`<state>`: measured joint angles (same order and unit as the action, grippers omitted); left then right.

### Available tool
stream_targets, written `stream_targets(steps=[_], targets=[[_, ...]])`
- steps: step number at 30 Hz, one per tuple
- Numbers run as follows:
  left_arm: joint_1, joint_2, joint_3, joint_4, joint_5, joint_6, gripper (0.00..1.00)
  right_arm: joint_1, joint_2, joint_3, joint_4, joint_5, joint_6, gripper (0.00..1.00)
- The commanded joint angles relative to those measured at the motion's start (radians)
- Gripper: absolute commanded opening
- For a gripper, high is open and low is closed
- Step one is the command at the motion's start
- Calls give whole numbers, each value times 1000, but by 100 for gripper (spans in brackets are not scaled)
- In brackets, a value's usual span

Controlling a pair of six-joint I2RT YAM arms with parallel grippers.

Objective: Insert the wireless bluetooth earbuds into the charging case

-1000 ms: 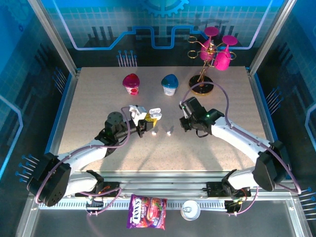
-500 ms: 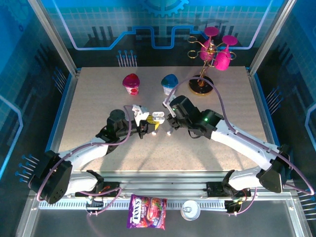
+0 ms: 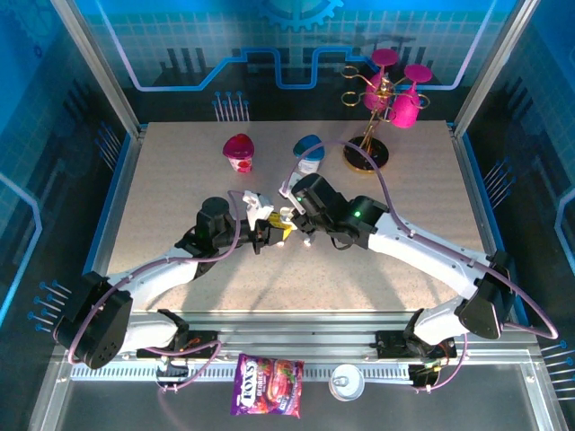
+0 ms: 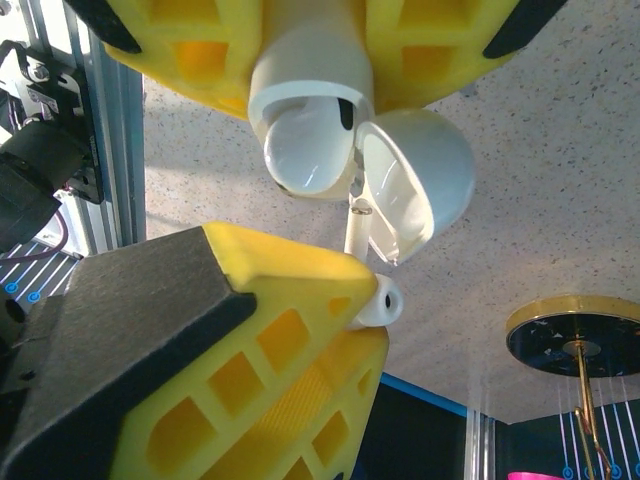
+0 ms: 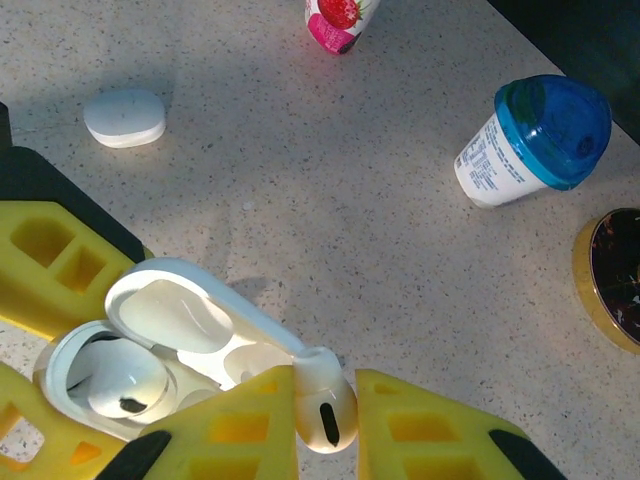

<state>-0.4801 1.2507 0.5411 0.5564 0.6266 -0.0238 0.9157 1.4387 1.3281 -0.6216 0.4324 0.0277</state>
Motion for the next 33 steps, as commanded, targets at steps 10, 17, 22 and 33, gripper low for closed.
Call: stream_targets(steps=[10, 17, 22, 33], targets=[[13, 11, 35, 27, 10, 4, 2, 24, -27, 22, -74, -9, -31, 16], [13, 9, 42, 33, 26, -12, 2, 31, -5, 20, -64, -11, -37, 16], [12, 6, 40, 33, 34, -14, 2, 32, 4, 17, -57, -12, -48, 17], [13, 18, 45, 30, 80, -18, 2, 52, 7, 13, -38, -10, -101, 19]])
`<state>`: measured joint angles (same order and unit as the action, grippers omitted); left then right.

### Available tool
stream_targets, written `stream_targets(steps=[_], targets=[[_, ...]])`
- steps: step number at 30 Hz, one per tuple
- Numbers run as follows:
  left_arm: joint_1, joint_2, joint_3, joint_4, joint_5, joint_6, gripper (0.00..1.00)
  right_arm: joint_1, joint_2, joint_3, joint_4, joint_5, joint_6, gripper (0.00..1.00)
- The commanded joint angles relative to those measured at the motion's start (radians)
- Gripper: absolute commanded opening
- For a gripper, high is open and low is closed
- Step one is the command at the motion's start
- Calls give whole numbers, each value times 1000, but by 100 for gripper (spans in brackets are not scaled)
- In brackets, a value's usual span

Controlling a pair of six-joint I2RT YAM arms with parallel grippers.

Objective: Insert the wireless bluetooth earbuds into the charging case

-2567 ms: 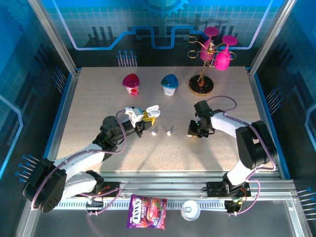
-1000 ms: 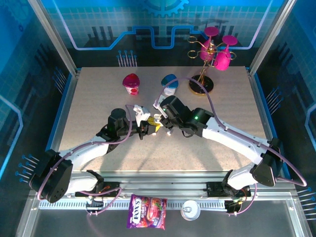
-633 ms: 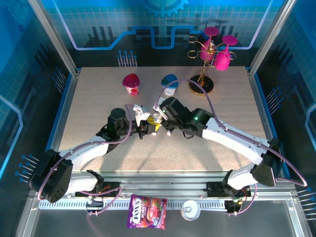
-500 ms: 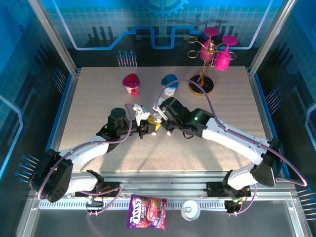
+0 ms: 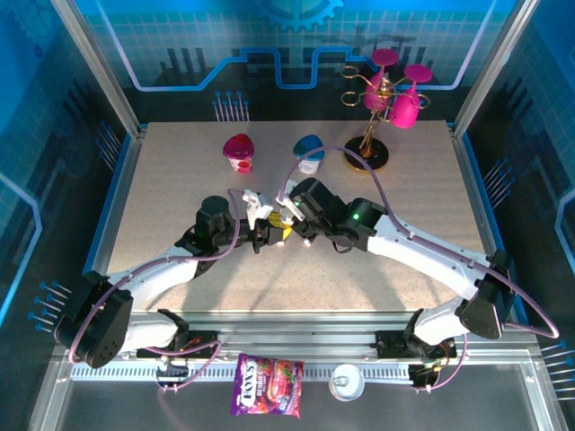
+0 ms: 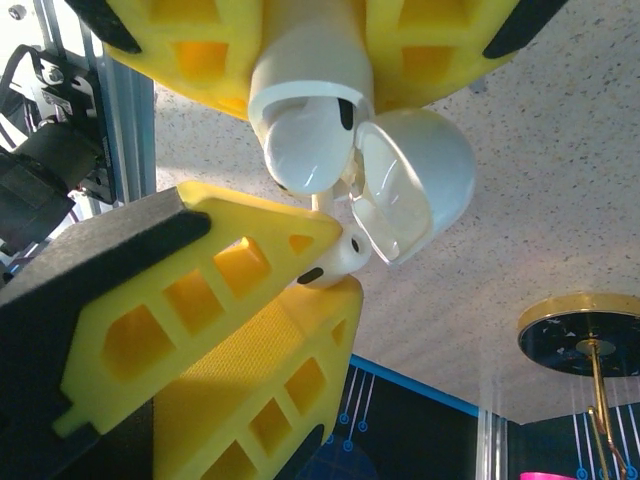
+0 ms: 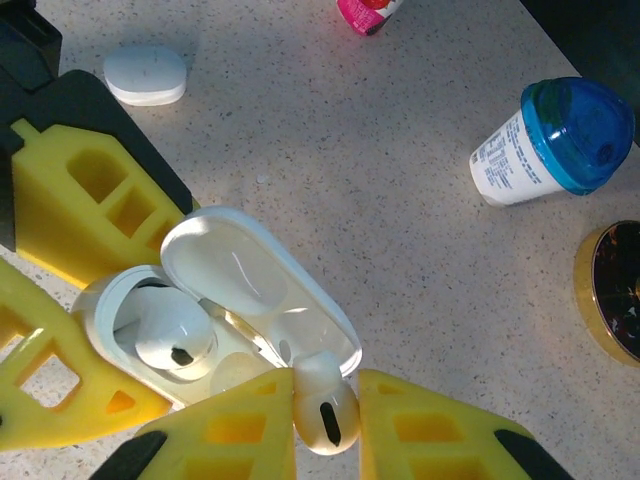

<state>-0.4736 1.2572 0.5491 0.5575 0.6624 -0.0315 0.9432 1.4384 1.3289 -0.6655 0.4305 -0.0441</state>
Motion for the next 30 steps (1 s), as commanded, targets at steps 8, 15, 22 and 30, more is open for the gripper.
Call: stream_targets(steps=[8, 15, 22, 30], targets=[[6, 22, 38, 55, 49, -25, 2, 24, -15, -4, 23, -75, -46, 21], [6, 22, 34, 64, 48, -25, 2, 14, -33, -4, 26, -84, -24, 33], [7, 22, 18, 97, 41, -29, 2, -7, -85, -11, 19, -103, 0, 40], [7, 33, 5, 172, 52, -36, 1, -88, -199, -60, 77, -205, 85, 53]])
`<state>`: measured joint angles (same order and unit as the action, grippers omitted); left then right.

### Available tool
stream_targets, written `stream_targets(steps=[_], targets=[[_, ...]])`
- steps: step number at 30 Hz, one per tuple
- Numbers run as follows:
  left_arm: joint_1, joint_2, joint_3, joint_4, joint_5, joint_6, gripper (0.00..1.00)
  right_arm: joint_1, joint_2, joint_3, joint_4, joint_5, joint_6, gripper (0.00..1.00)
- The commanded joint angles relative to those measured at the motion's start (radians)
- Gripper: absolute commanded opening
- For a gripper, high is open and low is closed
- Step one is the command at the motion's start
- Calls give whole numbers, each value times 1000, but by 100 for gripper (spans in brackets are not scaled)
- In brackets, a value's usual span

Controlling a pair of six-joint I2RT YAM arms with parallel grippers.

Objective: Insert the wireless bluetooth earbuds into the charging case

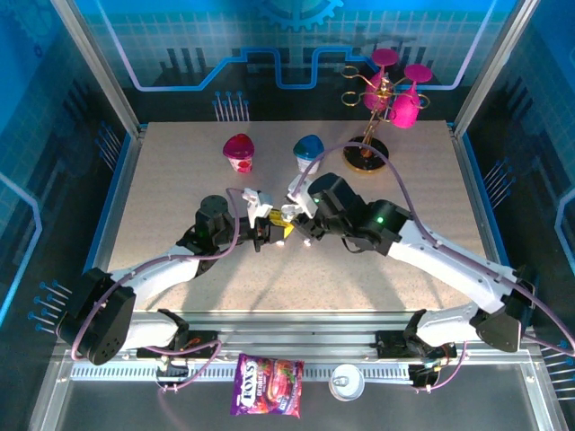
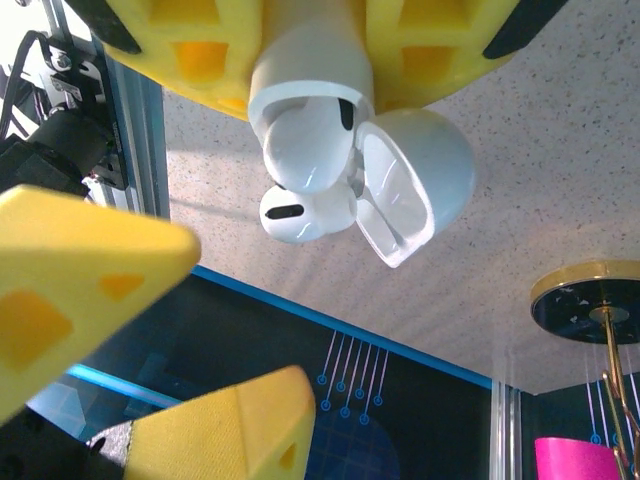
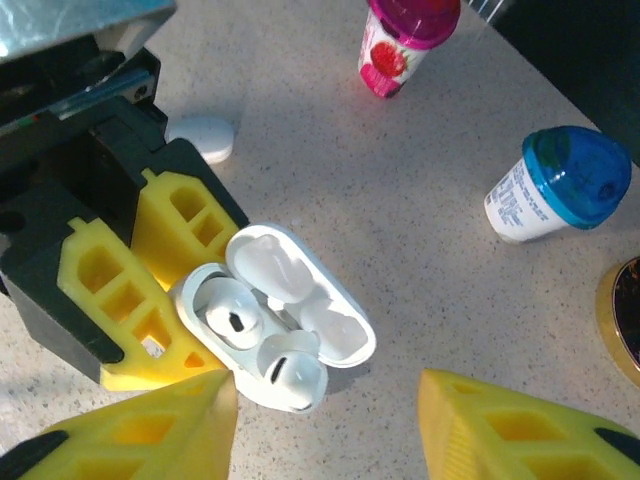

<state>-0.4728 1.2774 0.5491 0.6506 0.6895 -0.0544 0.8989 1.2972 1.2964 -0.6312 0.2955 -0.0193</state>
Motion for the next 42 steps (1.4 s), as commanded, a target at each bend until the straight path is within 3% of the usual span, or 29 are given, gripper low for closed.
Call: stream_targets(steps=[1, 6, 13, 33, 42], targets=[[7, 14, -4, 103, 26, -7, 2, -77, -81, -44, 64, -121, 97, 56], [8, 28, -28, 184, 46, 12, 2, -265, -156, -115, 154, -430, 267, 68], [7, 46, -35, 302, 85, -29, 2, -355, -131, -139, 184, -642, 339, 74], [7, 33, -11, 315, 127, -78, 2, -363, -36, -160, 168, -702, 326, 73], [7, 40, -9, 311, 123, -81, 2, -367, -98, -165, 181, -663, 313, 76]])
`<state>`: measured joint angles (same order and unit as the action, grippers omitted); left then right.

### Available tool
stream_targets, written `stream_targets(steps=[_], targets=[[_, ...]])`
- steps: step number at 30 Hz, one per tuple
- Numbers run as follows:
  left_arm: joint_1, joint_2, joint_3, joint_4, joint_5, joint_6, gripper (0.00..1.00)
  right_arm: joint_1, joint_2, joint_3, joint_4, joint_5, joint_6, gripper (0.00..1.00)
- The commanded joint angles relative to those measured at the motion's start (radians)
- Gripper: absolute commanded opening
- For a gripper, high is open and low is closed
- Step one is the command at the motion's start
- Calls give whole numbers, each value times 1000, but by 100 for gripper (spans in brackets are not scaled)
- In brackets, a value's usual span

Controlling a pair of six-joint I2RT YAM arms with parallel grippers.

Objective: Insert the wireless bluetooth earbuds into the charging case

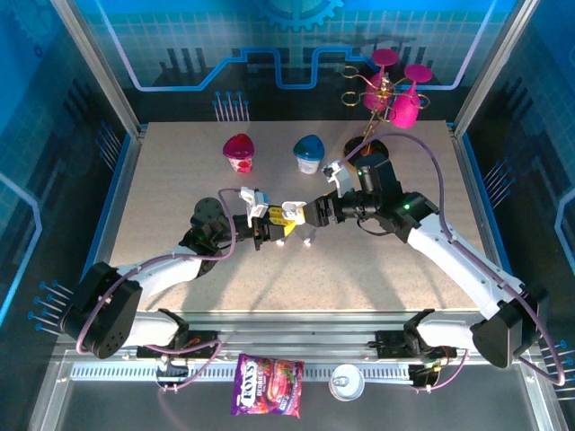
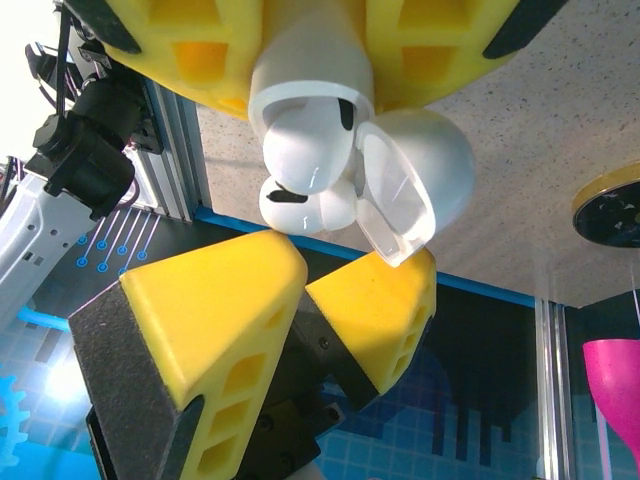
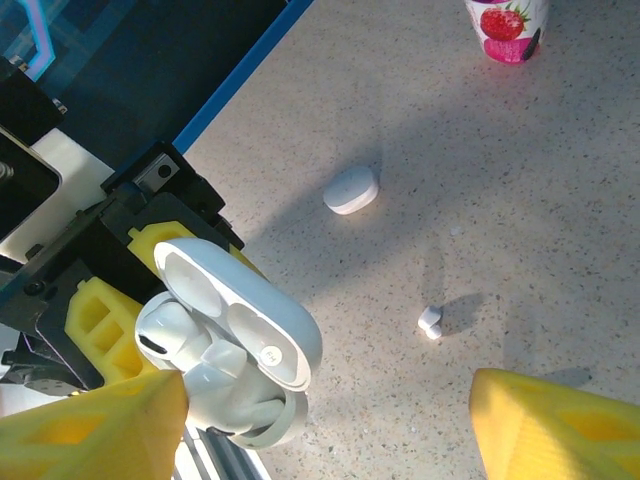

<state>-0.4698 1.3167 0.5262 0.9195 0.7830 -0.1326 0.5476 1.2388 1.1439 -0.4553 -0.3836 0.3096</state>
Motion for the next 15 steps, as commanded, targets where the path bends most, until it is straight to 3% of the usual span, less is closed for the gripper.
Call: stream_targets(steps=[1, 6, 15], targets=[[4, 4, 15, 44, 30, -3, 2, -16, -49, -16, 14, 7, -17, 78], [3, 15, 21, 51, 37, -13, 2, -10, -32, -12, 17, -30, -15, 85], [4, 7, 20, 44, 35, -20, 3, 2, 7, -6, -18, 18, -27, 85]])
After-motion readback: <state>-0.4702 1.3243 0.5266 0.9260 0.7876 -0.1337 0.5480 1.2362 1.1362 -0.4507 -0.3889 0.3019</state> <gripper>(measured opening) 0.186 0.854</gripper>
